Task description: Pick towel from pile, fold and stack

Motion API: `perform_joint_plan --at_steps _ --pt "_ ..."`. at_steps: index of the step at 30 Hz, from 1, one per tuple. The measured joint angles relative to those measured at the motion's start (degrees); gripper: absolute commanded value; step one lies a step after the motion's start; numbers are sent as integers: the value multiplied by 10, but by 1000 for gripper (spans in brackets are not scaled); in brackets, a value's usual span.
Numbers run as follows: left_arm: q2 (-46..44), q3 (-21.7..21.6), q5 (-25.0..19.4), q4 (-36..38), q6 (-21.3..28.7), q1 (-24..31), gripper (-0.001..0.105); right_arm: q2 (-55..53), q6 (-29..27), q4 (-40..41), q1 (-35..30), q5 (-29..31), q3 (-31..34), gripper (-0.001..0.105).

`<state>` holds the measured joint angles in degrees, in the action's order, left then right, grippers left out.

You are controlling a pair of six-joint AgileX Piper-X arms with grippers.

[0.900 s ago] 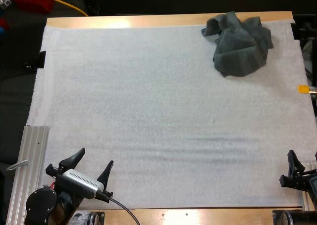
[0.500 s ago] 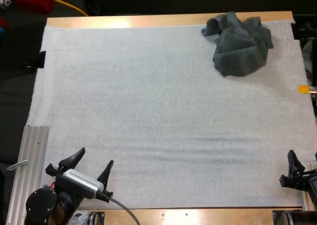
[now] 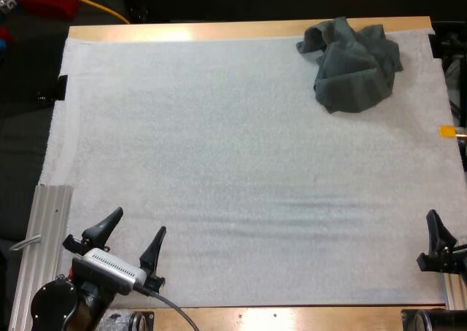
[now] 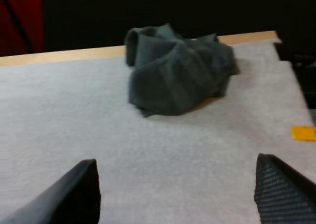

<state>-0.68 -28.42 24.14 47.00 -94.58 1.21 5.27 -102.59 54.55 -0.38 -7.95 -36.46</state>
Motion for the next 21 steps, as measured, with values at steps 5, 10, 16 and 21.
perform_joint_plan --at_steps 5,10,16,21 --pt "33 -18 57 -42 -41 -1 71 72 0 -6 0 -59 -41 64" --pt "93 -35 95 -90 -67 -39 71 141 0 -32 0 -124 -65 64" --pt "177 -71 100 -102 -68 -124 71 221 2 -89 0 -160 -80 64" --pt "255 -105 100 -102 -68 -180 71 289 25 -150 0 -161 -82 64"
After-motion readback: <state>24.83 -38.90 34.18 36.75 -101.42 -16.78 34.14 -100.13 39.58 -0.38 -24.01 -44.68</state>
